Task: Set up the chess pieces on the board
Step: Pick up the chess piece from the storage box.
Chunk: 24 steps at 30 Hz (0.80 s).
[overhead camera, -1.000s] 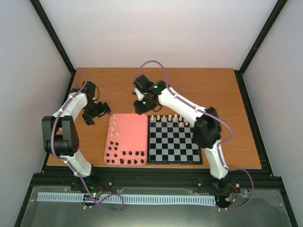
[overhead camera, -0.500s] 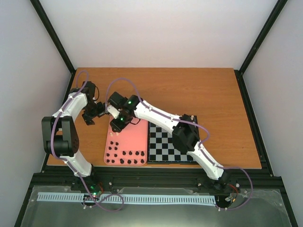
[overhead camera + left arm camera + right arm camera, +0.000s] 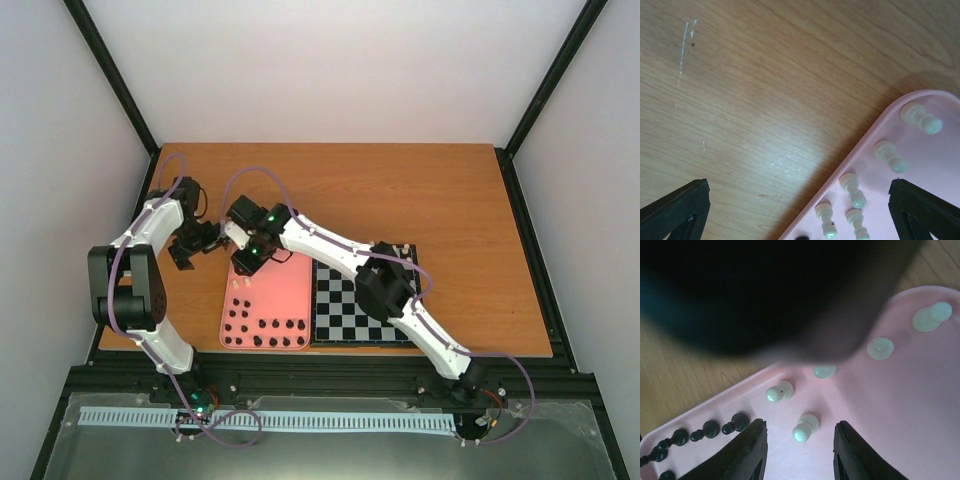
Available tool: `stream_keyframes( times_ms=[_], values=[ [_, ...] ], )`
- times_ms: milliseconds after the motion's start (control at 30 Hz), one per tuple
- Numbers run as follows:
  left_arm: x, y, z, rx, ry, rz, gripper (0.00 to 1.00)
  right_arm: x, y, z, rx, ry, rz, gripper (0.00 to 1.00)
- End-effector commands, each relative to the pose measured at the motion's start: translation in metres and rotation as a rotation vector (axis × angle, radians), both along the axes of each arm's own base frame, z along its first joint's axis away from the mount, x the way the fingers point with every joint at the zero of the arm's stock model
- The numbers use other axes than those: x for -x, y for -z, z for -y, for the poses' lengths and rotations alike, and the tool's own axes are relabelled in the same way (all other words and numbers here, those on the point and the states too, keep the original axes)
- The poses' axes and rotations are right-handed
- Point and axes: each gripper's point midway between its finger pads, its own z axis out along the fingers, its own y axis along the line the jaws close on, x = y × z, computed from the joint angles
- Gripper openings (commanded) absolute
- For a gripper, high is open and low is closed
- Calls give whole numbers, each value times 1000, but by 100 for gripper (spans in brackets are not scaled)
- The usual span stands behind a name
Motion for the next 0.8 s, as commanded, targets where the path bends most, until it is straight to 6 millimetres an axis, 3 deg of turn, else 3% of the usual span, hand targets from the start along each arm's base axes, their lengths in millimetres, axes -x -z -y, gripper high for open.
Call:
stream_keyframes(
  times_ms=[0,300,467,500,767],
  values=[
    [-2,-11,1,27,-42,30,100,9,39,18,120,21,-62,37],
    [-10,-24,-13,61,-110,64,100,-12,-15,31,39,120,112,38],
    [-2,-15,-40,134,-244,49,100,-7,-1,27,60,87,65,38],
    [-1,-12,-41,154,-265,46,100,-9,-5,21,46,77,61,38],
    [2,-11,-45,158,-296,50,100,-1,19,10,37,30,-22,38]
  ],
)
